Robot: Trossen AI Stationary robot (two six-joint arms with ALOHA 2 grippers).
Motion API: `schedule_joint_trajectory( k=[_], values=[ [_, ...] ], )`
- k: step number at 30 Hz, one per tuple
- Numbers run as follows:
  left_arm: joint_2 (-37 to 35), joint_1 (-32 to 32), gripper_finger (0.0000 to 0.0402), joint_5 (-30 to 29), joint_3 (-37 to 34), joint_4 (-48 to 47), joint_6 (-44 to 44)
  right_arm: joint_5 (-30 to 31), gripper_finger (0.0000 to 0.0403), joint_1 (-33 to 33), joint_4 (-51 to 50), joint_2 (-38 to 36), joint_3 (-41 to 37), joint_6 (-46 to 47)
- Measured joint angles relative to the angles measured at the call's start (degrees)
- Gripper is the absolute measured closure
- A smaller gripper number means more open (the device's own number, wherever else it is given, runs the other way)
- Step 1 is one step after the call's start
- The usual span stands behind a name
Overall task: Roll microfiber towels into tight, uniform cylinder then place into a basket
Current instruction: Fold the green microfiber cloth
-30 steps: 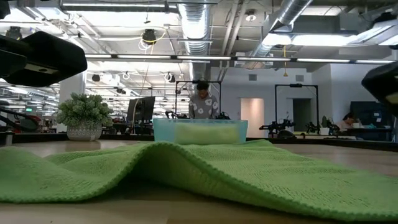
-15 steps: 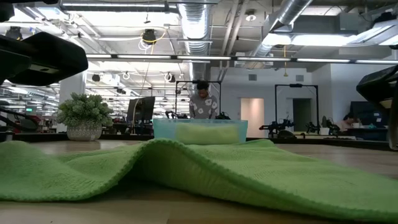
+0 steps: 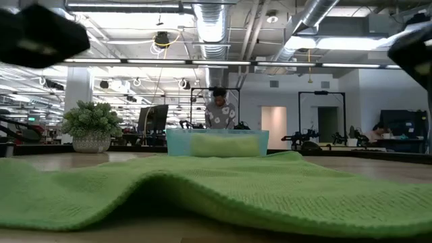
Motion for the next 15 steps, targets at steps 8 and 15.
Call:
schedule_joint_trajectory(
  k=[8,15],
  values=[
    [0.00,-1.31,0.0391,-2.71,6.13,-8.09,-0.20,4.72,0.0398,0.00,-10.91,-0.07,7.14,-0.42],
    [0.00,-3.34,0.0391,-10.37,12.46,-19.89,-3.21,9.47,0.0399,0.52,-18.11,-0.18,12.73,-0.43]
  ],
)
